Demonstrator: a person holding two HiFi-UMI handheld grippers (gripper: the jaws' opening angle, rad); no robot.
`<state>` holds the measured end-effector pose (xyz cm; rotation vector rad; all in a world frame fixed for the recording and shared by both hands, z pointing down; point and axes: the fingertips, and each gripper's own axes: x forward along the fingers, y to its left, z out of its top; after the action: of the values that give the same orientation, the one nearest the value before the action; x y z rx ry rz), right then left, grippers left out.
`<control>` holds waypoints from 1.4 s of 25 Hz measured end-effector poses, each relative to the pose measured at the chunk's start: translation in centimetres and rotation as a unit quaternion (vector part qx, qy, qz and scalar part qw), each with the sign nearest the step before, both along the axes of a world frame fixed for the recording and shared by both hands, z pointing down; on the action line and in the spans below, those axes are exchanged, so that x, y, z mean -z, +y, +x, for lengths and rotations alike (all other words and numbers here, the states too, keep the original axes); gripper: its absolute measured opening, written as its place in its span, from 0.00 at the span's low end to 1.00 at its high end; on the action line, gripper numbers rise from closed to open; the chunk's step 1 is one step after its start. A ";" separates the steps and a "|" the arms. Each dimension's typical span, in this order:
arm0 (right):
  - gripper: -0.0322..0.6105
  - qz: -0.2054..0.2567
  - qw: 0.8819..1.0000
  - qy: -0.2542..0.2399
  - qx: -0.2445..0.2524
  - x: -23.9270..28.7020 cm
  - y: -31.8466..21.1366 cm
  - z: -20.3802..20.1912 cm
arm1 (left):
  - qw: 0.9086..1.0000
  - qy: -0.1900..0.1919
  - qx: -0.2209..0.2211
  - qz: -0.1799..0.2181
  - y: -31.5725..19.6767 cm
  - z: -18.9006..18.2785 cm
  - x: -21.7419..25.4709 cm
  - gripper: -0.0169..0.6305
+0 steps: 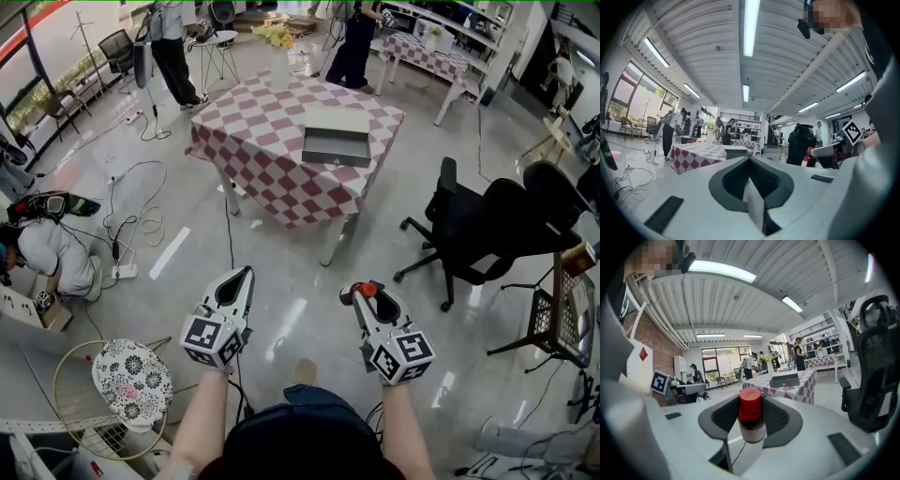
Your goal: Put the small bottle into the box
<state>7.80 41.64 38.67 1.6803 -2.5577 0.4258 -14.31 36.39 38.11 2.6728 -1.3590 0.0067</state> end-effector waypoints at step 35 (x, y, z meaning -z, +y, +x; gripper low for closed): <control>0.28 -0.014 0.999 -0.010 0.037 -2.3 -12.1 3.7 | 1.000 -0.012 0.015 -0.015 -11.1 4.6 -2.3 0.04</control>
<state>11.53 29.59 40.94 1.5730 -2.6054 0.4746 -9.66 25.26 40.38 2.6362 -1.3938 0.0574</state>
